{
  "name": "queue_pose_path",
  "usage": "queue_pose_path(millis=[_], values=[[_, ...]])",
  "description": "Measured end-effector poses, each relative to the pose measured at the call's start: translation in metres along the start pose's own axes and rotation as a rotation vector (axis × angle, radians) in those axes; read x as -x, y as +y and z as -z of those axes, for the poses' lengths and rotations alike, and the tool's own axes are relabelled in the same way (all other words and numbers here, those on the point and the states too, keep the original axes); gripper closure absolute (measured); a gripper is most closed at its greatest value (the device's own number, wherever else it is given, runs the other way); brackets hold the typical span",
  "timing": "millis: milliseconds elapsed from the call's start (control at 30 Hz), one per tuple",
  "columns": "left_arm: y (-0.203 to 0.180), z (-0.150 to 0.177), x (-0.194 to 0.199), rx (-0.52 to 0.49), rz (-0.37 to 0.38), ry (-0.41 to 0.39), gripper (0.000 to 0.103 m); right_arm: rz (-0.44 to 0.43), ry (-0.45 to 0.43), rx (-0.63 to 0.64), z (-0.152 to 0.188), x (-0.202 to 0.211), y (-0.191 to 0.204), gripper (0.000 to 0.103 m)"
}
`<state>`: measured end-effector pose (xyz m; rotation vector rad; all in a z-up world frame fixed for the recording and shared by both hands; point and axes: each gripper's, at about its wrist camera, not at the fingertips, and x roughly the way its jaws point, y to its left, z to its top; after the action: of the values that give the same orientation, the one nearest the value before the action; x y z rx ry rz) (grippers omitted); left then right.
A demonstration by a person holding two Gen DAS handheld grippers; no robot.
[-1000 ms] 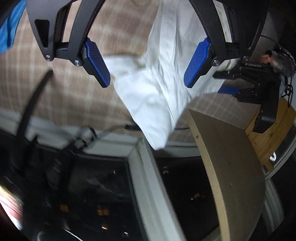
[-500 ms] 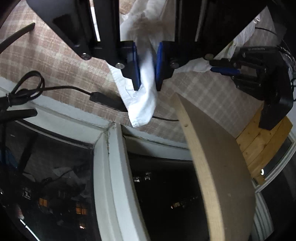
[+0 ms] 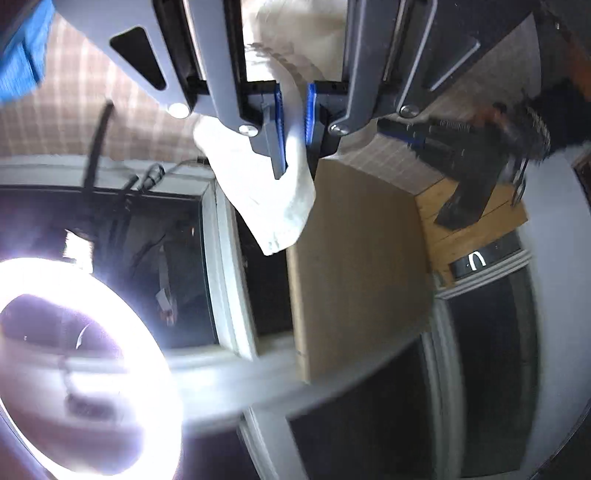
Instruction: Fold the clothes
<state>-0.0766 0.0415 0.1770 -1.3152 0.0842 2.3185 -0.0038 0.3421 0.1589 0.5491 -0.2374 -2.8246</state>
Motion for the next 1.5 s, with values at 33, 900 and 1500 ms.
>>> queue_pose_path(millis=[33, 900, 1500], values=[[-0.008, 0.006, 0.008, -0.014, 0.008, 0.002, 0.092, 0.004, 0.016, -0.006, 0.014, 0.015, 0.009, 0.094], [-0.012, -0.049, -0.058, -0.264, 0.056, 0.253, 0.053, -0.089, 0.616, -0.783, 0.128, 0.025, -0.123, 0.047], [0.015, -0.057, -0.075, -0.186, 0.177, 0.214, 0.080, 0.164, 0.356, -0.065, -0.010, -0.047, -0.055, 0.099]])
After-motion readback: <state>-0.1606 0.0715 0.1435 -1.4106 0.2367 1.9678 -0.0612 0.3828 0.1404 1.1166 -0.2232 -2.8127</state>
